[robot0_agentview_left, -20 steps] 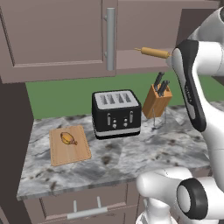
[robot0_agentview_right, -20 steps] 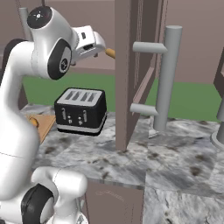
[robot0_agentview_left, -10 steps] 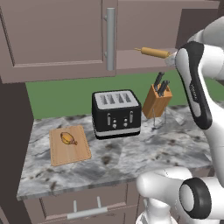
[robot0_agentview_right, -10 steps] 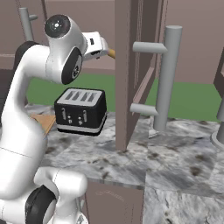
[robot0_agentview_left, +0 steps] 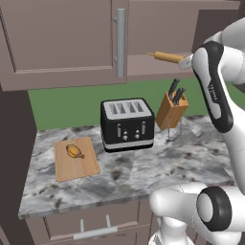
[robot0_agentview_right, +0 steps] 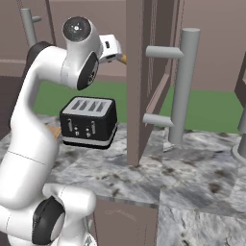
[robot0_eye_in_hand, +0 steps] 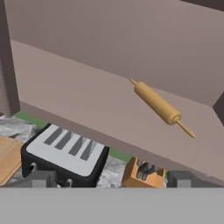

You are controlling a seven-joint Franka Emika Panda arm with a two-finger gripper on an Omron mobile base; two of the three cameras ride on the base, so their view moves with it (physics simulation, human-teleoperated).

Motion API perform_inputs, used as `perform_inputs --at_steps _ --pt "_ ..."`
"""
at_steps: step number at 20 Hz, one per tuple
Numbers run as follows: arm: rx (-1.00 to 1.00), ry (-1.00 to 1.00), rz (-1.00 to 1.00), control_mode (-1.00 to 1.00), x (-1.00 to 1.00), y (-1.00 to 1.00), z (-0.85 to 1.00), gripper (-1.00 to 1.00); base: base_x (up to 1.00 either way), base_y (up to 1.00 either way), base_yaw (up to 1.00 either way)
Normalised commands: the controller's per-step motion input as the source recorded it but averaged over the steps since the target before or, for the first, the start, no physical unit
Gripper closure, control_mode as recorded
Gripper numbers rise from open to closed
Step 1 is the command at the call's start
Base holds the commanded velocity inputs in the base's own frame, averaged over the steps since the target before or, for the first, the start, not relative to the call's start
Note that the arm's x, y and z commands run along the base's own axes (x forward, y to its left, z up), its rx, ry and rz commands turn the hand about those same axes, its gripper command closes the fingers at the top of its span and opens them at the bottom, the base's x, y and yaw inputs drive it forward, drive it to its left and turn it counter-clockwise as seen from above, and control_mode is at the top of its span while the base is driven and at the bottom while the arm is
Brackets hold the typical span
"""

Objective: Open the cabinet, retrieve the rolling pin, and place it next to the meat on the cutting board to prepare for tenderizing.

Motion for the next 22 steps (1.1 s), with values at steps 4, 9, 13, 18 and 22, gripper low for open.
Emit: perform_inputs --at_steps 4,9,13,18,22 --pt "0.00 -0.02 0.05 -1.00 0.17 -0.04 0.00 -1.00 0.00 0.00 0.00" --pt "0.00 -0.01 0.03 -1.00 0.23 -0.12 0.00 -1.00 0.00 0.00 0.00" --pt "0.00 0.01 0.00 -1.00 0.31 -0.12 0.00 -1.00 0.00 0.00 0.00" --pt "0.00 0.07 0.00 -1.00 0.50 -0.11 0.00 -1.00 0.00 0.00 0.00" --pt "0.00 0.08 0.00 -1.00 0.47 -0.12 -0.04 -1.00 0.00 0.00 0.00"
